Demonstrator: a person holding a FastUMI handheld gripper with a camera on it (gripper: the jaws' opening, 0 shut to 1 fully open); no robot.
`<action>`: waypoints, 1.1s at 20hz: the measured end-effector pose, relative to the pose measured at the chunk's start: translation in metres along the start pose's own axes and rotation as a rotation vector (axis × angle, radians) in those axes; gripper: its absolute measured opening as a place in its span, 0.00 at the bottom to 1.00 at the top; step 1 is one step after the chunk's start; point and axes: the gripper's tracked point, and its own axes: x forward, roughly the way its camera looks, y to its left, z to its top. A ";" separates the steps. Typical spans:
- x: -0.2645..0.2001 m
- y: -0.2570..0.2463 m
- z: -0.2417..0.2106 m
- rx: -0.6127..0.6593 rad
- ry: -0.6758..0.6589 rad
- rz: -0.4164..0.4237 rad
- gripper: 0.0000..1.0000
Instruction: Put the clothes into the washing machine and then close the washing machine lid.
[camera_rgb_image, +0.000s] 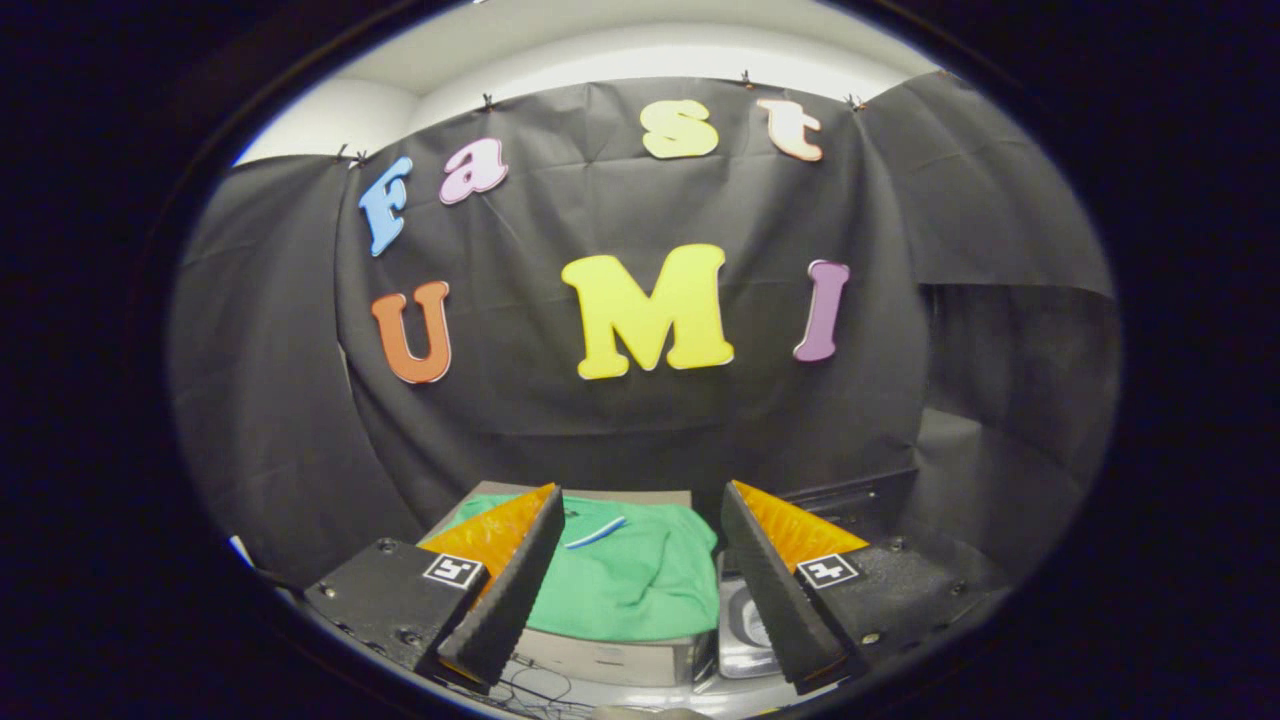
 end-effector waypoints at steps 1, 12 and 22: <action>0.012 0.009 -0.003 0.002 0.014 0.009 0.99; 0.129 0.094 -0.086 -0.019 0.224 0.030 0.99; 0.171 0.101 -0.177 -0.099 0.405 -0.064 0.98</action>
